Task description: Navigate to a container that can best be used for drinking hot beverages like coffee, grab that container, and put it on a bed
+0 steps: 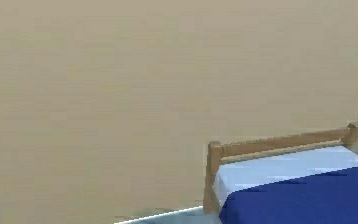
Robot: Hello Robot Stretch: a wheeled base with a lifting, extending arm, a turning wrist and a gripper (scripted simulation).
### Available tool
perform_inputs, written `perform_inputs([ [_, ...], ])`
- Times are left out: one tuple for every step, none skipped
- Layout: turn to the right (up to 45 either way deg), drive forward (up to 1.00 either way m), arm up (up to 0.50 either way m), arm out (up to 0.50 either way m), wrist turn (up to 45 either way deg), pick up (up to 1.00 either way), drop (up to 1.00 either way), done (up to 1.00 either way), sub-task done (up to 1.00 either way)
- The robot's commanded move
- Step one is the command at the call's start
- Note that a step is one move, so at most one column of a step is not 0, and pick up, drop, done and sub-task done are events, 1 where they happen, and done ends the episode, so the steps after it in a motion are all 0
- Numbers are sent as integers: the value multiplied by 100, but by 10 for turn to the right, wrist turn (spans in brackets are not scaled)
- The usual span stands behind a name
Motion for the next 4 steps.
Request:
perform_inputs([
  [450,0,0,0,0,0,0,0,0],
  [240,0,0,0,0,0,0,0,0],
  [-450,0,0,0,0,0,0,0,0],
  [-150,0,0,0,0,0,0,0,0],
])
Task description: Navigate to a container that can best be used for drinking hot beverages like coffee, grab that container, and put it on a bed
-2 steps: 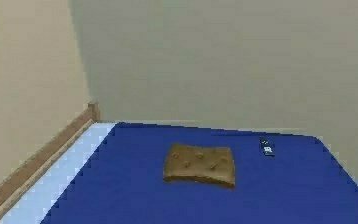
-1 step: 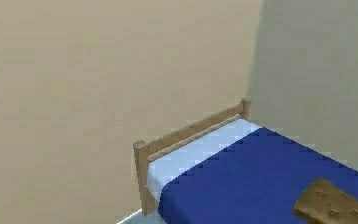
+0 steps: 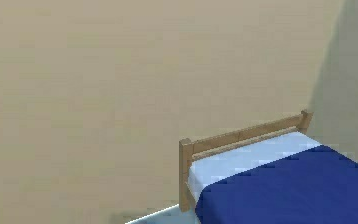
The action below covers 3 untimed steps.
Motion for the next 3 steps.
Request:
perform_inputs([
  [0,0,0,48,0,0,0,0,0],
  [0,0,0,0,390,0,0,0,0],
  [0,0,-26,0,0,0,0,0,0],
])
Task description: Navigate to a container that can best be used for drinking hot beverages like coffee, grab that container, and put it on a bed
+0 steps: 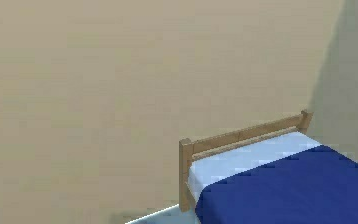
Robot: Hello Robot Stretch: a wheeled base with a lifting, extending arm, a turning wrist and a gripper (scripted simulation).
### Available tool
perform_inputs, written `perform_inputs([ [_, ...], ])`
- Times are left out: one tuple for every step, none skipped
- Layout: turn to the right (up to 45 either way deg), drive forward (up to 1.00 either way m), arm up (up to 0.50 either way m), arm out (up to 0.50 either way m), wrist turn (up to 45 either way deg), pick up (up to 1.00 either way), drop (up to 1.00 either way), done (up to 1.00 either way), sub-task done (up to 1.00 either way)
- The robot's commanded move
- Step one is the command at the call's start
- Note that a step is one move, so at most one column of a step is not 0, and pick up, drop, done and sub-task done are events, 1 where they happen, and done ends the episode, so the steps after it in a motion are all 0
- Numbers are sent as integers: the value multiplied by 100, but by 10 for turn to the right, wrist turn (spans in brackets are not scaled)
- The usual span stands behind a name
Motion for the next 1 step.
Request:
perform_inputs([
  [0,0,-32,0,0,0,0,0,0],
])
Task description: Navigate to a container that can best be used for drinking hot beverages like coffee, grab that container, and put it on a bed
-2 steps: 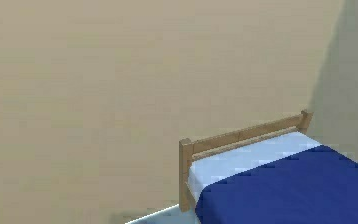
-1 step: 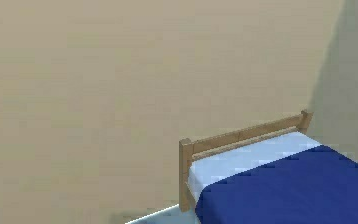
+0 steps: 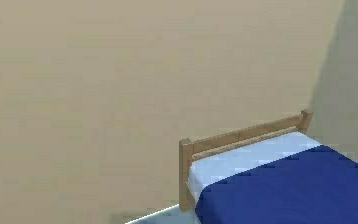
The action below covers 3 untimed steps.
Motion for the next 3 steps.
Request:
perform_inputs([
  [0,0,0,0,0,0,100,0,0],
  [0,0,10,0,0,0,0,0,0],
  [0,0,0,-8,0,0,0,0,0],
])
